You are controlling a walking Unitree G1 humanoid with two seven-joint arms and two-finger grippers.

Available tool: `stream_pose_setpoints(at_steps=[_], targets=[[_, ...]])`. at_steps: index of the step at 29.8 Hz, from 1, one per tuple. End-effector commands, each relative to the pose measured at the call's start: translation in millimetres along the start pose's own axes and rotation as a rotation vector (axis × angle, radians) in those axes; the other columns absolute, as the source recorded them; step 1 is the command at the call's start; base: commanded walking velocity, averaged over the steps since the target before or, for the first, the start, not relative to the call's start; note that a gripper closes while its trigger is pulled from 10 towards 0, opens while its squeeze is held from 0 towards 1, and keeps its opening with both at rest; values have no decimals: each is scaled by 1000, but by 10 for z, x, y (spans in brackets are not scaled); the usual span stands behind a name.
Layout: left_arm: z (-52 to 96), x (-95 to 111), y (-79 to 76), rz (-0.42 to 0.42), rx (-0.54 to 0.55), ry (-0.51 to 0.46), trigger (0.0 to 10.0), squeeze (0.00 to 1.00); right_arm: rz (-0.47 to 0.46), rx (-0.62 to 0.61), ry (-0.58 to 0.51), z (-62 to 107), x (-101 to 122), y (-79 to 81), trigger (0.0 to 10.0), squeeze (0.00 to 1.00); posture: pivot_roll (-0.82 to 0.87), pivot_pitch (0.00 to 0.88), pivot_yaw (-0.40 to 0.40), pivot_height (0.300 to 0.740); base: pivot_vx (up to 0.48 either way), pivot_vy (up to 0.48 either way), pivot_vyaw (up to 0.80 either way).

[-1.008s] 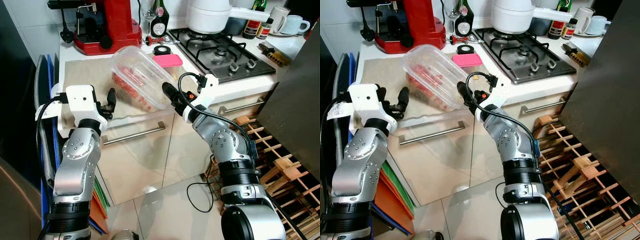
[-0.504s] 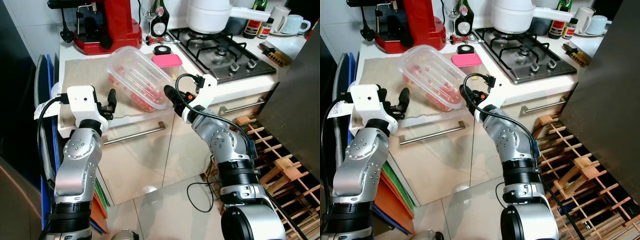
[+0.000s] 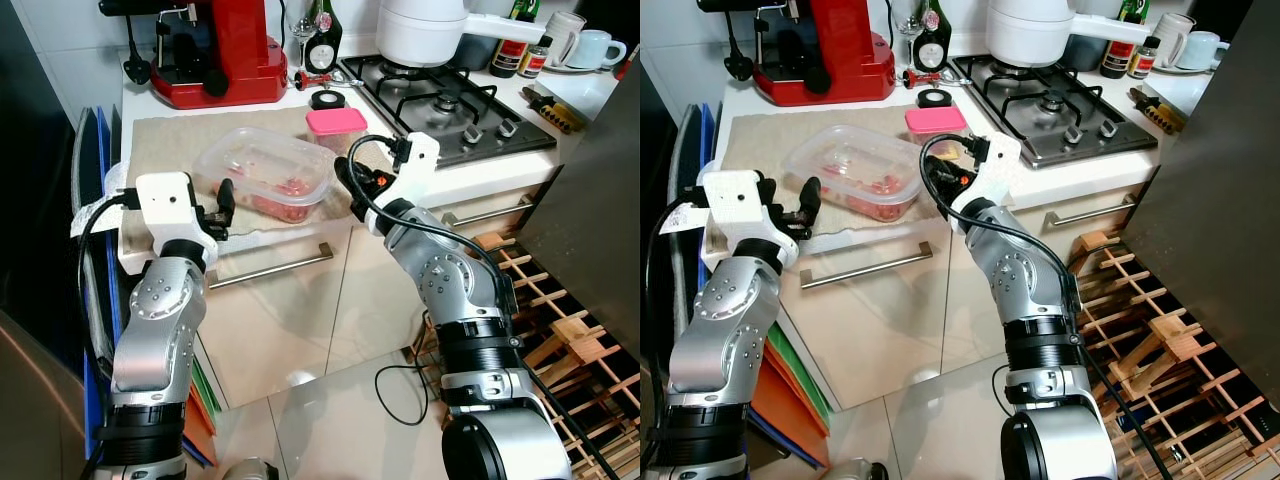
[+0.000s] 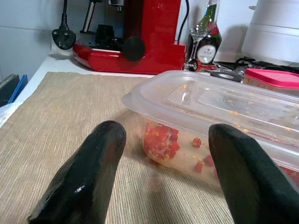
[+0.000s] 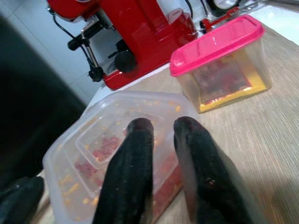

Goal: Restocking fridge

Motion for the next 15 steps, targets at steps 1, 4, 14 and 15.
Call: stream_pose_setpoints(at_steps=[1, 4, 14, 15], targets=[[-21, 9, -13, 1, 5, 3, 10000, 0, -20, 28, 13, -7, -23, 90, 10000, 447, 49, 0, -28, 740, 0, 0, 0], [-22, 7, -16, 2, 5, 3, 10000, 0, -32, 38, 29, -10, -55, 114, 10000, 1000, 49, 0, -27, 740, 0, 0, 0], [75, -186, 27, -19, -12, 65, 10000, 0, -80, 23, 36, -15, -72, 76, 10000, 1000, 50, 12, -20, 740, 0, 0, 0], [88, -206, 35, -18, -13, 71, 10000, 0, -79, 22, 36, -13, -75, 74, 10000, 1000, 50, 12, -20, 740, 0, 0, 0]])
Point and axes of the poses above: a point about 5 cm out from each wrist's last joint towards the gripper, its own z axis pointing back from the gripper into the wrist, its own x axis along the axis of the wrist's last joint, y = z × x, the point moved 2 cm from there along -z, pointing out of the wrist towards the gripper, and after that the axes turned 13 degrees about -z, right-handed, at the moved point
